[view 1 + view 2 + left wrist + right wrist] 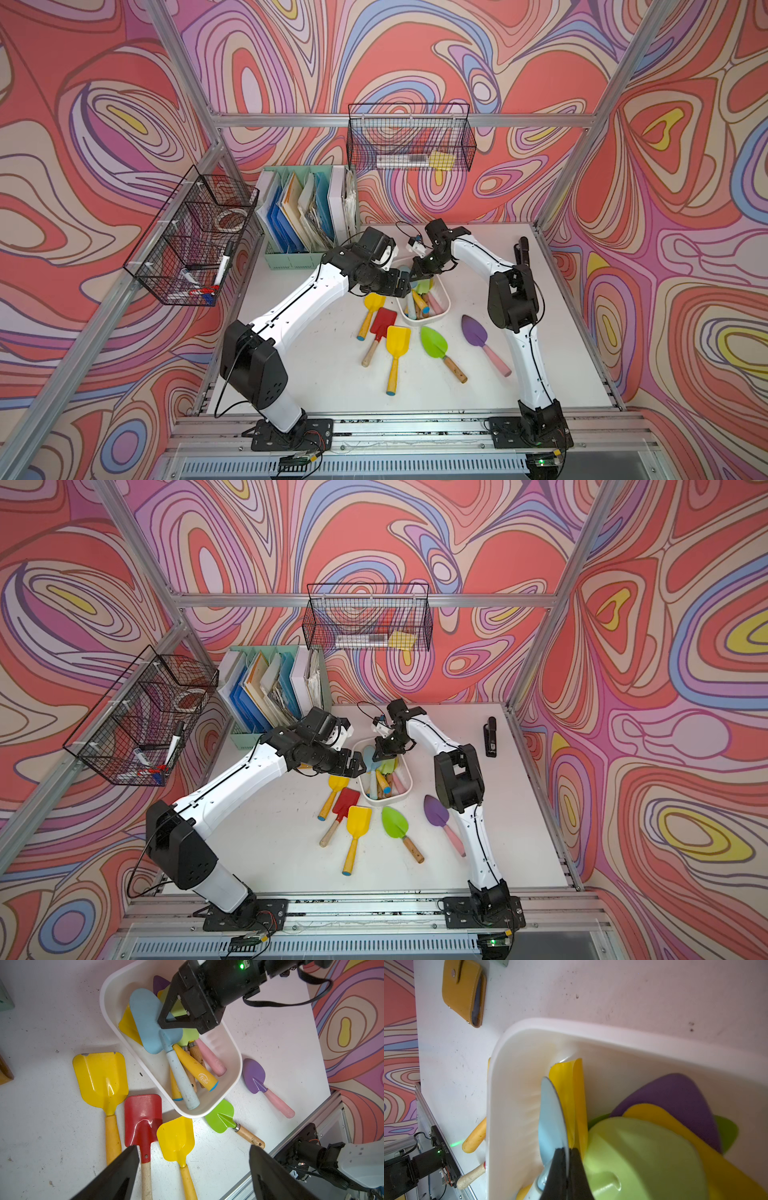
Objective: Put the shovel into the storage box
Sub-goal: Place the shovel in the storage box.
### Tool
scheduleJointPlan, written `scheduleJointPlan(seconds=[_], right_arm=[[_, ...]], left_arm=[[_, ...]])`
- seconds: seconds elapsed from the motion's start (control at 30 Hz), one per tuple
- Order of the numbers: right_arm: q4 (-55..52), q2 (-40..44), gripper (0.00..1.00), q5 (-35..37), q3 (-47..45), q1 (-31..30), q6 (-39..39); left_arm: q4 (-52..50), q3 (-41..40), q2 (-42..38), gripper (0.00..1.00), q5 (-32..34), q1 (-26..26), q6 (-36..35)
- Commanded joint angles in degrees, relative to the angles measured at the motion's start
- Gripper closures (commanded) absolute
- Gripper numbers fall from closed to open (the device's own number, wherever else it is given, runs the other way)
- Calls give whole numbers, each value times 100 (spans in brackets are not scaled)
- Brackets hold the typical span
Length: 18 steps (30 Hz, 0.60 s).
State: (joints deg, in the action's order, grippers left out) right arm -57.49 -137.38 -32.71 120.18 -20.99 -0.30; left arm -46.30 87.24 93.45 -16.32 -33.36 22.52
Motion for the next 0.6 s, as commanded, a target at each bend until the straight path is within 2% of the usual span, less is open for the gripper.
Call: scheduleJointPlan(seconds=[0.0, 0.2, 0.57], right_arm=[[-27, -129, 93, 28, 155, -21, 20], [-7, -144, 82, 79, 155, -35, 69], [59, -108, 80, 90, 120, -36, 161]], left_arm=[[-88, 1, -2, 11, 32, -26, -62], [-95, 3, 7, 11, 51, -21, -74], [-124, -6, 15, 11, 95, -21, -87]])
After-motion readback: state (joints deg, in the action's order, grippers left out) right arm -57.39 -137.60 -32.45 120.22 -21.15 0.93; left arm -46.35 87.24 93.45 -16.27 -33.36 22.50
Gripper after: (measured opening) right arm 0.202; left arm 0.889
